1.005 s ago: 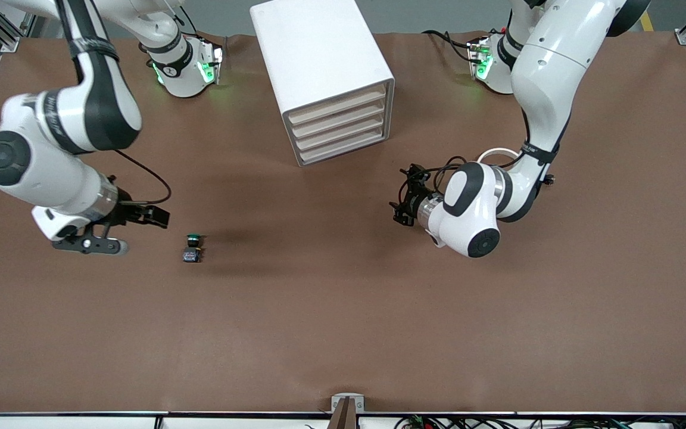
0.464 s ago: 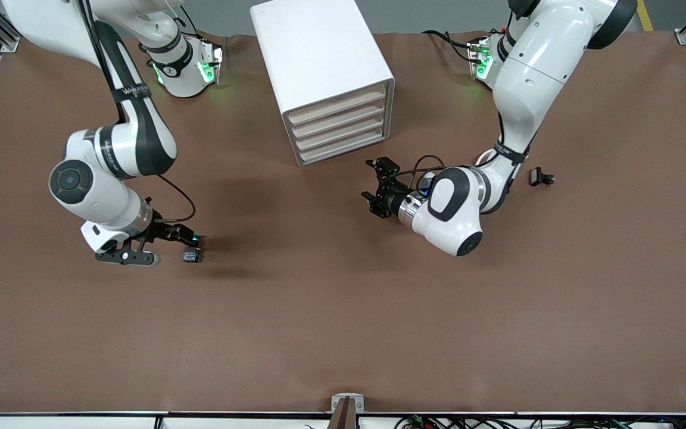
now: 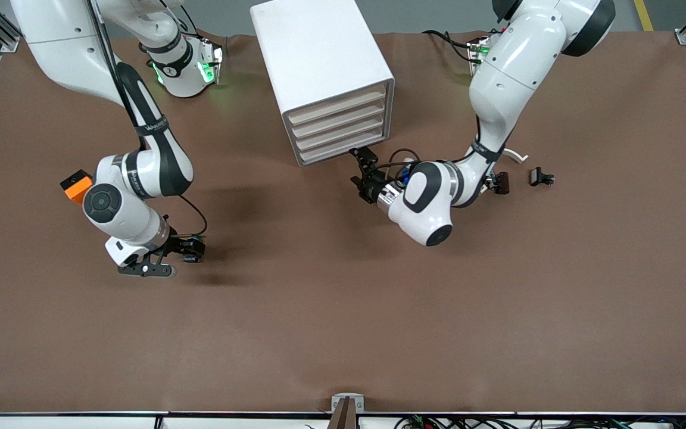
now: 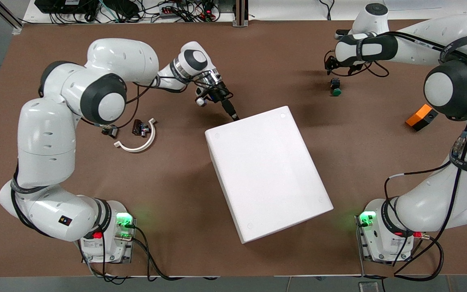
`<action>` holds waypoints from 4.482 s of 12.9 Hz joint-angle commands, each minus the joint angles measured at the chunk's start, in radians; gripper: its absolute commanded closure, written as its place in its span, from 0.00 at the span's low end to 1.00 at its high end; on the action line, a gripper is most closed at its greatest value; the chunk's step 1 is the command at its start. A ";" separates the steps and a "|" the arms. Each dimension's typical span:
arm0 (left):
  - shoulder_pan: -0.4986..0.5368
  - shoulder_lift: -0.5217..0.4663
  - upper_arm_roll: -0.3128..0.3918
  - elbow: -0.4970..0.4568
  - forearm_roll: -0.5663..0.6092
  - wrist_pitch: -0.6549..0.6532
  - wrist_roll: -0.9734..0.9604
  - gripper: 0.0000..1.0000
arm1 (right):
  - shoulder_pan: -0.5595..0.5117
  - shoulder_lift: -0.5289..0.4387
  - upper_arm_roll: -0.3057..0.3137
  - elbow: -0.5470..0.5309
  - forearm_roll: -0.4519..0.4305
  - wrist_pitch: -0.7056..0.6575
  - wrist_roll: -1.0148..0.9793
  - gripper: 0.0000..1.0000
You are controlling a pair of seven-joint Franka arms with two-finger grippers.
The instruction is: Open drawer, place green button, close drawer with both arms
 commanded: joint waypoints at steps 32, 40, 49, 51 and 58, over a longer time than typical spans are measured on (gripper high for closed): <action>-0.060 0.064 0.184 0.224 -0.006 -0.069 -0.106 1.00 | 0.486 -0.129 0.003 0.239 0.033 -0.467 1.098 1.00; -0.056 0.052 0.255 0.280 -0.006 -0.038 -0.019 0.00 | 0.742 -0.106 0.000 0.239 0.053 -0.359 1.514 1.00; 0.018 0.030 0.274 0.376 0.078 -0.049 0.289 0.00 | 0.805 0.052 -0.001 0.294 0.040 -0.237 1.582 1.00; 0.038 0.027 0.280 0.376 0.089 -0.049 0.352 0.00 | 0.802 0.065 -0.003 0.311 0.038 -0.237 1.580 0.20; 0.026 -0.016 0.295 0.375 0.503 -0.040 0.622 0.00 | 0.742 0.063 -0.007 0.383 0.033 -0.278 1.499 0.00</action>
